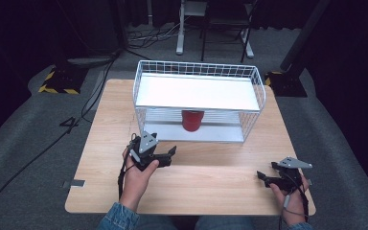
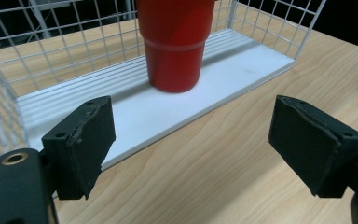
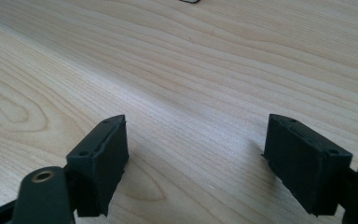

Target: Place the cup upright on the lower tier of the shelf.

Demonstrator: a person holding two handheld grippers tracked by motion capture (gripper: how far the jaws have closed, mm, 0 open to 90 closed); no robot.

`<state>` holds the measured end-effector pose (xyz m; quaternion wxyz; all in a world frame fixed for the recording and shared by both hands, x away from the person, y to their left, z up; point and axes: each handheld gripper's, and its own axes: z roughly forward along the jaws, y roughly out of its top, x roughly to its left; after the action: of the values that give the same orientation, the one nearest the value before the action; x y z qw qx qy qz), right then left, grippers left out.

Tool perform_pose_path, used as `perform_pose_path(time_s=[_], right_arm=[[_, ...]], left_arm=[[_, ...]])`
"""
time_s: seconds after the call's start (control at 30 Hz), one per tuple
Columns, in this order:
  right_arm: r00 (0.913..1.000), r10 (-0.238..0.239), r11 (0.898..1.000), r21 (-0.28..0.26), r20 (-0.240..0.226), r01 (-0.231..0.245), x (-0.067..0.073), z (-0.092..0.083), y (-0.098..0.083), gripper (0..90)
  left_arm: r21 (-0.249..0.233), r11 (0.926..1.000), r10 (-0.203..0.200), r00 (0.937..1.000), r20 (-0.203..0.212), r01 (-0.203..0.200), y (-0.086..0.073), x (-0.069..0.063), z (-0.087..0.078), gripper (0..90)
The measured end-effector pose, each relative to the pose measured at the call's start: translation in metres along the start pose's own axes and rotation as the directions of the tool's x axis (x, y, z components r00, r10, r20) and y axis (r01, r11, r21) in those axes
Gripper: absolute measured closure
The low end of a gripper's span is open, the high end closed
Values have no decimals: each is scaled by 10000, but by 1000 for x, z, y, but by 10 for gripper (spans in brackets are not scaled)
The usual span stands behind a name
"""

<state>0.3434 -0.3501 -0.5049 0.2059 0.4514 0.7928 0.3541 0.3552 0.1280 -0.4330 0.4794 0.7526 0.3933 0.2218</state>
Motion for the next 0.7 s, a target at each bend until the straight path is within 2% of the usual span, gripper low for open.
perform_pose_path(time_s=[0.1,0.2,0.23,0.33,0.47,0.7], right_arm=[[10000,0,10000,4,4,0,0,0,0,219],[10000,5,10000,1,-3,-5,0,0,0,219],[10000,5,10000,1,-3,-5,0,0,0,219],[10000,0,10000,4,-3,0,0,0,0,219],[10000,6,10000,6,2,-6,0,0,0,219],[10000,4,10000,-6,-1,-4,0,0,0,219]], left_arm=[[18,9999,-106,9999,50,106,-4,2,-9,151],[114,9999,73,10000,68,-74,-10,8,-23,151],[114,9999,73,10000,68,-74,-10,8,-23,152],[488,9984,266,9995,184,-274,-18,16,-35,152],[541,9983,206,9992,337,-224,-23,20,-44,152],[949,9954,-20,9937,1122,-87,-40,32,-57,157]])
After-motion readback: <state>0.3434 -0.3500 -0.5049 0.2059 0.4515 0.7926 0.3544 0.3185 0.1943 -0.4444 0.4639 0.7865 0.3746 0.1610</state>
